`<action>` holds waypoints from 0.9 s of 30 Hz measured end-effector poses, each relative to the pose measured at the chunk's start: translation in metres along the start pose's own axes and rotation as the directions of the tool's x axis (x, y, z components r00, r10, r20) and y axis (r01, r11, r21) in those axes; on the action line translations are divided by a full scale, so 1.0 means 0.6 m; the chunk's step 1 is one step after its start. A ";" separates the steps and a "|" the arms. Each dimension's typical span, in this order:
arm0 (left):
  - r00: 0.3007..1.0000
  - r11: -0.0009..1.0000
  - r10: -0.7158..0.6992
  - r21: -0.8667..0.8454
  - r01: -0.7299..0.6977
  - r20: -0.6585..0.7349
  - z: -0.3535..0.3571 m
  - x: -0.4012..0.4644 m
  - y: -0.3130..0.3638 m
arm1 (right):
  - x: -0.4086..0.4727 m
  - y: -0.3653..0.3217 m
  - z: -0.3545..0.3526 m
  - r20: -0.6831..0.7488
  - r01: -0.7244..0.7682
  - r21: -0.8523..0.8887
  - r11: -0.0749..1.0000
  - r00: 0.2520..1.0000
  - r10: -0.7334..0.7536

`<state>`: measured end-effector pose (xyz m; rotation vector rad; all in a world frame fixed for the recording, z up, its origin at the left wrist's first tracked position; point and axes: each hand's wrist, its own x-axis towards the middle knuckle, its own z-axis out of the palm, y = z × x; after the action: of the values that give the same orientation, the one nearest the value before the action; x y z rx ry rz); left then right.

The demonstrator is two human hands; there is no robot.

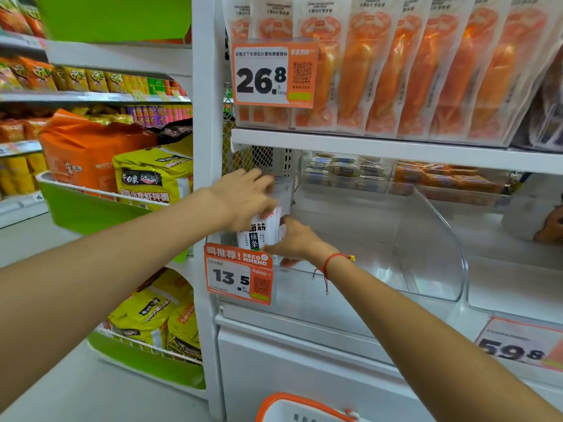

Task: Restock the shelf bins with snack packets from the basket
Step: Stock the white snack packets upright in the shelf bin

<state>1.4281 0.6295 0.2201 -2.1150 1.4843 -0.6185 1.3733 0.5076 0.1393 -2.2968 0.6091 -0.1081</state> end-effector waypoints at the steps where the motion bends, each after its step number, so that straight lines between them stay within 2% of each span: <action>1: 0.999 0.999 -0.039 0.029 0.040 -0.023 0.006 0.007 0.005 | 0.001 0.000 0.002 0.020 -0.013 0.009 1.000 1.000 0.012; 4: 0.988 0.988 -0.153 0.002 0.153 0.020 0.021 0.025 0.017 | 0.002 -0.005 0.011 0.027 -0.049 -0.025 0.998 0.998 0.049; 6: 0.988 0.992 -0.116 -0.028 0.119 0.105 0.032 0.032 0.019 | 0.007 -0.004 0.011 0.083 -0.064 -0.015 0.998 0.994 0.065; 8: 0.982 0.996 -0.052 -0.059 0.063 0.179 0.041 0.032 0.015 | 0.002 -0.006 0.010 0.207 -0.091 0.005 0.996 0.974 0.088; 10: 0.970 0.994 -0.046 -0.087 0.069 0.239 0.047 0.031 0.009 | 0.003 -0.007 0.012 0.303 -0.108 0.015 0.994 0.948 0.099; 12: 0.959 0.994 -0.046 -0.080 0.071 0.280 0.049 0.032 0.004 | 0.018 -0.003 0.018 0.326 -0.103 0.015 0.995 0.941 0.093; 14: 0.963 0.998 -0.038 -0.033 0.049 0.268 0.046 0.031 0.002 | 0.018 -0.003 0.023 0.316 -0.089 -0.001 0.996 0.945 0.085; 18: 0.995 0.997 -0.021 0.076 0.013 0.097 0.037 0.031 0.002 | 0.008 -0.004 0.012 0.135 -0.109 -0.046 0.993 0.984 0.114; 21: 0.999 0.991 -0.023 0.129 0.017 0.042 0.040 0.033 0.005 | 0.026 -0.004 0.018 0.073 -0.099 0.001 0.995 0.992 0.098; 24: 0.997 0.985 -0.022 0.171 0.009 0.074 0.047 0.034 0.014 | 0.029 -0.005 0.021 0.139 -0.139 -0.009 0.990 0.981 0.139; 27: 0.992 0.984 -0.031 0.178 0.010 0.118 0.045 0.036 0.019 | 0.012 -0.007 0.008 0.289 -0.198 0.106 0.974 0.944 0.160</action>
<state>1.4425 0.6092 0.1938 -1.9964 1.2939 -0.5958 1.3827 0.5099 0.1381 -2.0667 0.6396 0.2517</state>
